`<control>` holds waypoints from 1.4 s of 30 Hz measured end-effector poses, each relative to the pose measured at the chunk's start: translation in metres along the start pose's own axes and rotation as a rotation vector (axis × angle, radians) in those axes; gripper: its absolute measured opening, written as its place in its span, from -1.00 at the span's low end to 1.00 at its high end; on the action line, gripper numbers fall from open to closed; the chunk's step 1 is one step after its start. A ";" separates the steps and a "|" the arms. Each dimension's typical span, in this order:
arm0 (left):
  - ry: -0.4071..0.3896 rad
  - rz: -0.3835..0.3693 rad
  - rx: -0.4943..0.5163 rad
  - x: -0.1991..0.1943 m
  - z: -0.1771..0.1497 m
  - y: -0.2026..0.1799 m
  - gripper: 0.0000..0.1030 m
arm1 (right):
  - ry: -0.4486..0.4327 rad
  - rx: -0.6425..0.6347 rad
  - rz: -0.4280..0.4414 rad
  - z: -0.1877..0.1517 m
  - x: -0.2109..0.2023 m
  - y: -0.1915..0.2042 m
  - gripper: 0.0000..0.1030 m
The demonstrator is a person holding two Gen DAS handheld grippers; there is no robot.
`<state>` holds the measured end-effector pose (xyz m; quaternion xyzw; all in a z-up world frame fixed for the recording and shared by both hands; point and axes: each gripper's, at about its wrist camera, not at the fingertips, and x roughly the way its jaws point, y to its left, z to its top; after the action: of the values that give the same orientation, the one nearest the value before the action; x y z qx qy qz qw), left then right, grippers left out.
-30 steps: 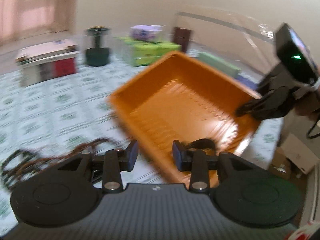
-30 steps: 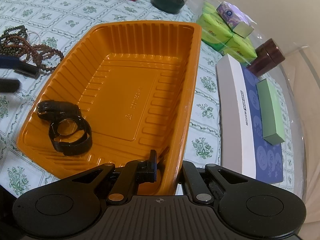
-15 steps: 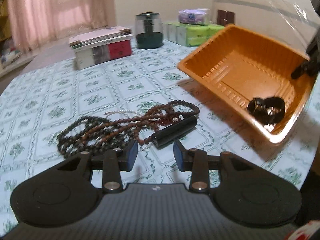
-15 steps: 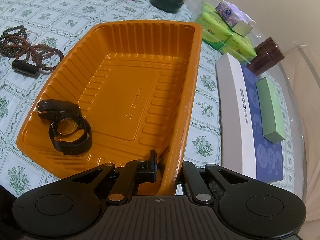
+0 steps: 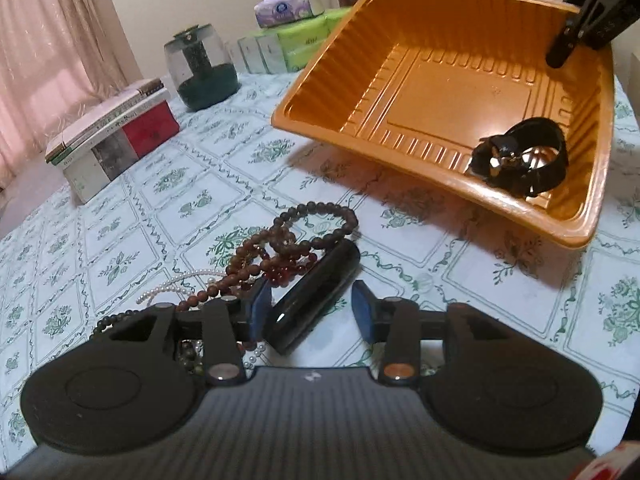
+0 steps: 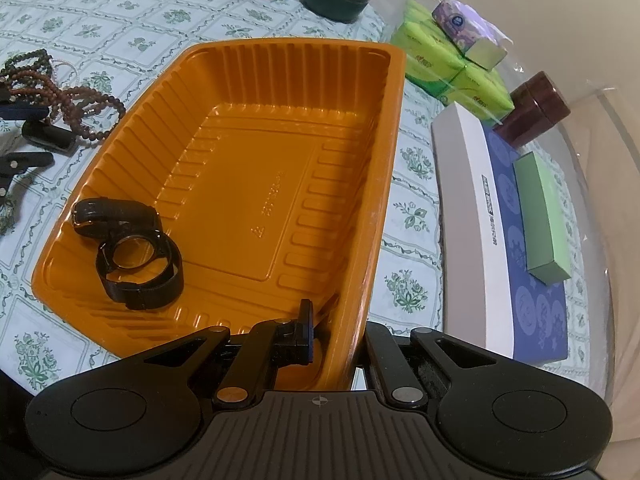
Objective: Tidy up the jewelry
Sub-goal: 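Grasp the black cylindrical clip from the pile with the left gripper, then carry the black clip into the tray and open the left gripper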
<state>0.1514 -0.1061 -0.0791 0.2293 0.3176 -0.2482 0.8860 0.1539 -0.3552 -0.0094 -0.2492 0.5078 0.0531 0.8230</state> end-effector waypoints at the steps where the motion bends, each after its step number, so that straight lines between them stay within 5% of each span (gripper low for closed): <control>1: 0.010 0.002 -0.006 -0.001 0.001 0.000 -0.44 | 0.000 0.001 0.000 0.000 0.000 0.000 -0.91; 5: 0.049 -0.054 -0.085 -0.009 0.004 0.007 -0.54 | 0.000 0.001 0.001 0.000 0.000 0.000 -0.90; 23: 0.092 -0.078 -0.077 -0.009 0.000 -0.001 -0.66 | -0.001 0.012 0.004 -0.005 0.000 0.000 -0.89; 31: 0.014 -0.098 -0.180 -0.036 0.014 0.000 -0.67 | 0.000 0.012 0.002 -0.004 0.000 0.001 -0.89; 42: -0.100 -0.162 -0.186 -0.037 0.070 -0.022 -0.66 | -0.004 0.009 0.000 -0.005 -0.001 0.001 -0.89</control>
<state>0.1448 -0.1519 -0.0116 0.1073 0.3121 -0.2994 0.8952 0.1497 -0.3568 -0.0107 -0.2453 0.5062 0.0516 0.8252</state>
